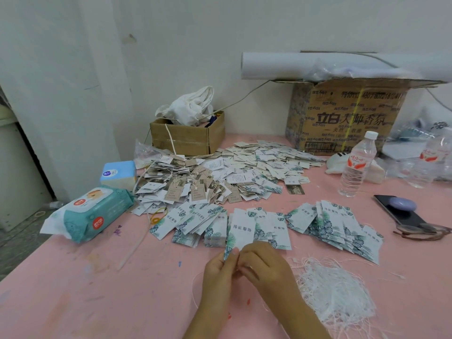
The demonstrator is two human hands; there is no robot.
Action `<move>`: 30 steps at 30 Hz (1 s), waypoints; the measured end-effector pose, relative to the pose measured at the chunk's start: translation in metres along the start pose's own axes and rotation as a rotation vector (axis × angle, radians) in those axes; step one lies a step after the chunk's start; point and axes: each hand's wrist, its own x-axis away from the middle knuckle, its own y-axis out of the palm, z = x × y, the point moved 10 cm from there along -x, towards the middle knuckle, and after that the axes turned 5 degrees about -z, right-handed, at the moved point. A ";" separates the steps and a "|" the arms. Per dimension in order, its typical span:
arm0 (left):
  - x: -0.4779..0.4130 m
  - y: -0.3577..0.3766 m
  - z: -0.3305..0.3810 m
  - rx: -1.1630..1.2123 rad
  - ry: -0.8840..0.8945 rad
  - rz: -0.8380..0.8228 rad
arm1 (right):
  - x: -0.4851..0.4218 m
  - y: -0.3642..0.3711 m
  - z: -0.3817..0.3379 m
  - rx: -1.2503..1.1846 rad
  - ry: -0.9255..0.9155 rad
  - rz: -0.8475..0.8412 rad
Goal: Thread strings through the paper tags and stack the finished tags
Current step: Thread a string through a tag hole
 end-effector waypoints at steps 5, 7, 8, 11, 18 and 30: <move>-0.002 -0.019 0.013 0.016 0.092 0.133 | 0.007 -0.002 0.025 -0.052 0.226 0.005; -0.003 -0.025 0.013 0.076 0.097 0.161 | 0.007 0.006 0.036 0.043 0.306 -0.047; -0.003 -0.026 0.012 0.084 0.091 0.155 | 0.006 0.014 0.040 0.107 0.339 -0.113; -0.003 -0.025 0.010 0.035 0.071 0.132 | -0.002 0.041 0.043 0.273 0.375 -0.318; -0.004 -0.026 0.010 0.086 0.069 0.134 | -0.003 0.054 0.042 0.346 0.380 -0.374; -0.005 -0.025 0.012 -0.005 0.116 0.161 | 0.001 0.039 0.039 0.318 0.340 -0.181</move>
